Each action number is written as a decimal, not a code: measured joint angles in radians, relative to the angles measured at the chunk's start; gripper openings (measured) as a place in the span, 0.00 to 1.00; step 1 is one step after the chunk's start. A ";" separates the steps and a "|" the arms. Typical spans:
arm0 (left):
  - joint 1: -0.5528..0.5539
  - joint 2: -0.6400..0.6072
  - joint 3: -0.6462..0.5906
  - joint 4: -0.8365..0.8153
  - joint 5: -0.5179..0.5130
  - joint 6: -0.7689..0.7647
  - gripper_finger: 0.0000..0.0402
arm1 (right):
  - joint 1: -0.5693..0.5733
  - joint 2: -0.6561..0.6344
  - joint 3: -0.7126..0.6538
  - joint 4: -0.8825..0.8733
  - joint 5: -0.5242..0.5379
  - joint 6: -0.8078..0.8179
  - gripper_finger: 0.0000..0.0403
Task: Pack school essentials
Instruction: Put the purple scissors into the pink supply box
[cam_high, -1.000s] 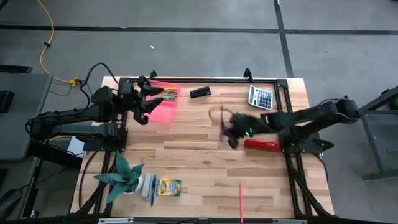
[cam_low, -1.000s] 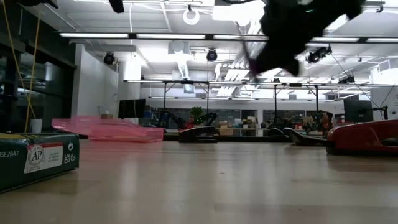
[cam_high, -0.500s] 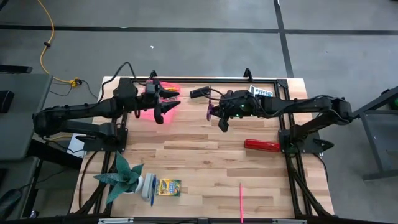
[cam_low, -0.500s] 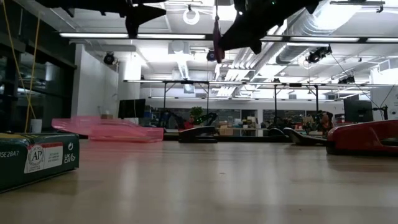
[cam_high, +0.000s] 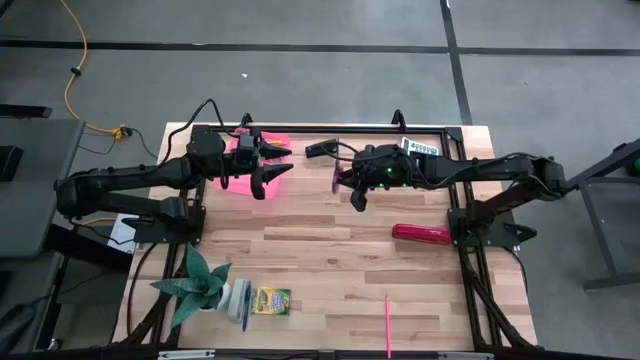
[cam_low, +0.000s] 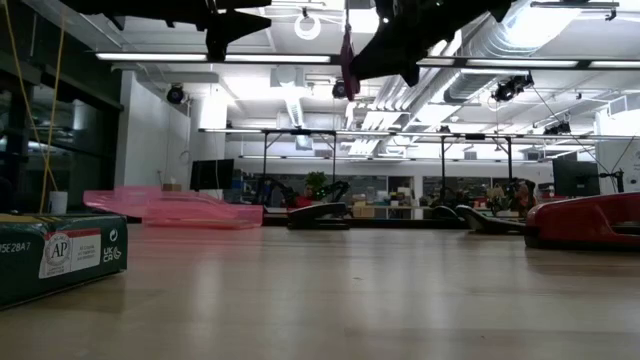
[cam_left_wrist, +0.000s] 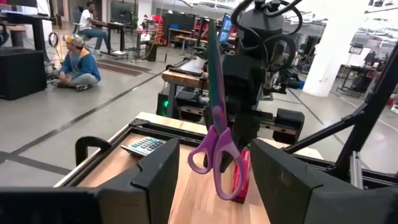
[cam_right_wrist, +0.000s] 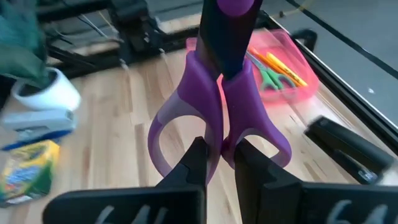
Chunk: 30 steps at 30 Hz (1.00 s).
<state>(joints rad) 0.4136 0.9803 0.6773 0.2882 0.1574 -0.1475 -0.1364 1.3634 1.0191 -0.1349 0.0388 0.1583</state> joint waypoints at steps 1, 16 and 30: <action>-0.006 0.007 0.000 0.006 0.000 -0.007 0.46 | 0.000 0.005 0.000 0.027 -0.018 0.000 0.04; -0.090 0.306 0.121 0.091 -0.100 -0.058 0.46 | 0.041 0.254 0.226 -0.032 0.118 0.080 0.04; -0.088 0.315 0.130 0.071 -0.230 -0.035 0.35 | 0.052 0.272 0.278 -0.096 0.205 0.133 0.04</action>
<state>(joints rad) 0.3252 1.2957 0.8078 0.3588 -0.0723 -0.1824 -0.0840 1.6352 1.2968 -0.2306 0.2441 0.2910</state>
